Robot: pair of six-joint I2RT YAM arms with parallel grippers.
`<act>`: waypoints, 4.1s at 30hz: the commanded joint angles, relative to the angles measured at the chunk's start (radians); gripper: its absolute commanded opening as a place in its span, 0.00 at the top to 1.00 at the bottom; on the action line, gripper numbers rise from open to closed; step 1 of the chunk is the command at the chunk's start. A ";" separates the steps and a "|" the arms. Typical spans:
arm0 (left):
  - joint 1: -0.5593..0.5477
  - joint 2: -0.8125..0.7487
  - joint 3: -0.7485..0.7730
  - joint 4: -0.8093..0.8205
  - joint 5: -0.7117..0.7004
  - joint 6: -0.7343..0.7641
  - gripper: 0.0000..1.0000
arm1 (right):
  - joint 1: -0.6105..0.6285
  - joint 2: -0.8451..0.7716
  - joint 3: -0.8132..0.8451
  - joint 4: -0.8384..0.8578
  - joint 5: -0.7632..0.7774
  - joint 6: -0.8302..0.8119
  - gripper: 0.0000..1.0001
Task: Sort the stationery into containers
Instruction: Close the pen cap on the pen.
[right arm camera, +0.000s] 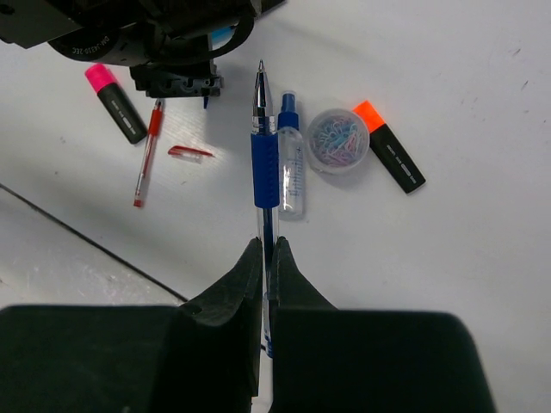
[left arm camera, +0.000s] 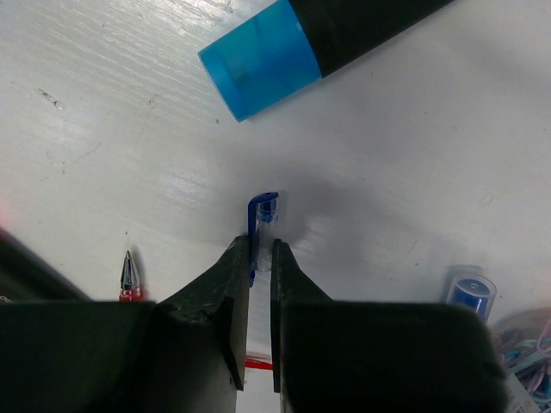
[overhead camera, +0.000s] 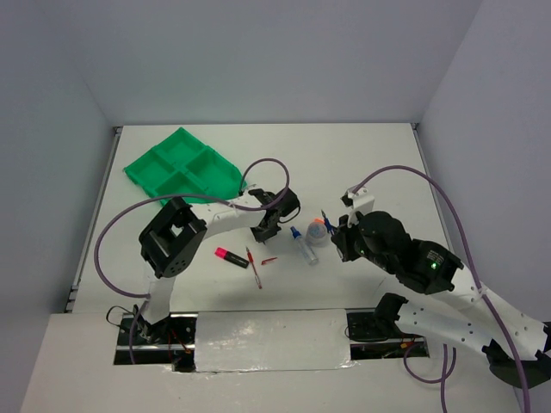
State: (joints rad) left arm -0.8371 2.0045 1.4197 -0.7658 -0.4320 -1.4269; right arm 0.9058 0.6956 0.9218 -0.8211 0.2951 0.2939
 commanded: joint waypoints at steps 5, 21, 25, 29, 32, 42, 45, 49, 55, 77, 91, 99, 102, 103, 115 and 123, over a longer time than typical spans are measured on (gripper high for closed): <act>-0.008 -0.045 -0.070 0.022 -0.017 0.062 1.00 | 0.007 -0.013 -0.024 0.054 0.044 0.007 1.00; -0.042 -0.398 -0.136 0.187 -0.054 0.281 1.00 | 0.001 -0.094 -0.247 0.414 -0.252 0.132 1.00; -0.045 -0.544 -0.157 0.252 -0.028 0.336 1.00 | 0.004 -0.073 -0.423 0.692 -0.436 0.258 1.00; -0.057 -0.665 -0.241 0.344 0.042 0.349 1.00 | 0.010 -0.053 -0.564 1.091 -0.531 0.332 1.00; -0.069 -0.716 -0.258 0.350 0.052 0.344 1.00 | 0.010 -0.064 -0.606 1.169 -0.479 0.355 1.00; -0.086 -0.797 -0.309 0.417 0.075 0.373 1.00 | 0.010 0.053 -0.554 1.241 -0.475 0.376 1.00; -0.088 -0.808 -0.326 0.445 0.084 0.381 1.00 | 0.010 0.076 -0.554 1.258 -0.487 0.378 1.00; -0.089 -0.816 -0.332 0.457 0.078 0.391 1.00 | 0.010 0.084 -0.549 1.251 -0.478 0.379 1.00; -0.088 -0.828 -0.335 0.462 0.067 0.402 1.00 | 0.007 0.122 -0.538 1.258 -0.459 0.396 1.00; -0.089 -0.855 -0.341 0.431 0.033 0.410 1.00 | -0.016 0.171 -0.495 1.246 -0.430 0.421 1.00; -0.089 -0.862 -0.344 0.428 0.010 0.411 1.00 | -0.031 0.197 -0.474 1.264 -0.459 0.441 1.00; -0.089 -0.851 -0.346 0.447 0.018 0.414 1.00 | -0.035 0.209 -0.480 1.272 -0.452 0.450 1.00; -0.089 -0.845 -0.347 0.451 0.026 0.414 1.00 | -0.041 0.216 -0.474 1.272 -0.461 0.450 1.00; -0.088 -0.846 -0.347 0.456 0.027 0.416 1.00 | -0.042 0.217 -0.474 1.275 -0.461 0.450 1.00; -0.089 -0.836 -0.357 0.461 0.016 0.410 1.00 | -0.048 0.223 -0.475 1.283 -0.481 0.458 1.00; -0.089 -0.823 -0.360 0.470 0.009 0.405 1.00 | -0.048 0.225 -0.492 1.303 -0.485 0.472 1.00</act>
State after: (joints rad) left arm -0.9211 1.1759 1.0729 -0.3363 -0.4137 -1.0424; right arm 0.8631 0.9188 0.4057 0.4076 -0.1837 0.7536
